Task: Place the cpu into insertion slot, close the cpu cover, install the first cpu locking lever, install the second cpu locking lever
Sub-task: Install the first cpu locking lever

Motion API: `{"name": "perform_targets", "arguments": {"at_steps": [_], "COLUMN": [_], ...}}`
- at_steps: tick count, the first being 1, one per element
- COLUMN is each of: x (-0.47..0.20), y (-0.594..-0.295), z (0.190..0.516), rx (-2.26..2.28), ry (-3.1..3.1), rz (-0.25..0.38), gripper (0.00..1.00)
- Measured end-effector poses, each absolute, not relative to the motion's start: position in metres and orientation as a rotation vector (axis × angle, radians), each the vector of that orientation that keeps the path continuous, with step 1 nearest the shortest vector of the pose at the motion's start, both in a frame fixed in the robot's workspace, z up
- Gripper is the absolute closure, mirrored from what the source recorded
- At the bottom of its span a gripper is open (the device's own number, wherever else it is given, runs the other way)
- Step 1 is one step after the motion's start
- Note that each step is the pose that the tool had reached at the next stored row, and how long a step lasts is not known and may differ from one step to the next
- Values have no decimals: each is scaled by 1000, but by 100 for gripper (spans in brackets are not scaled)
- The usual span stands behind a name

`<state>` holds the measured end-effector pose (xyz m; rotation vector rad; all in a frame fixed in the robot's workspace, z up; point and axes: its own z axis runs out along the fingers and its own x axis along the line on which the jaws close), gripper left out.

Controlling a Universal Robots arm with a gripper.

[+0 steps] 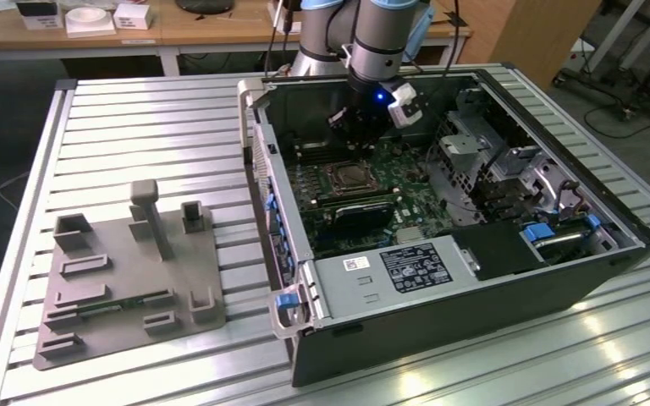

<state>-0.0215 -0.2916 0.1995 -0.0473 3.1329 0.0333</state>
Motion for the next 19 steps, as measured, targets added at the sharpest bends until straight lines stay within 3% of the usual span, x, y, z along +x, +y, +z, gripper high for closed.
{"name": "perform_targets", "arguments": {"at_steps": [19], "x": [-21], "y": [-292], "z": [201], "rx": [-46], "ry": [3133], "rz": [29], "gripper": [90]}}
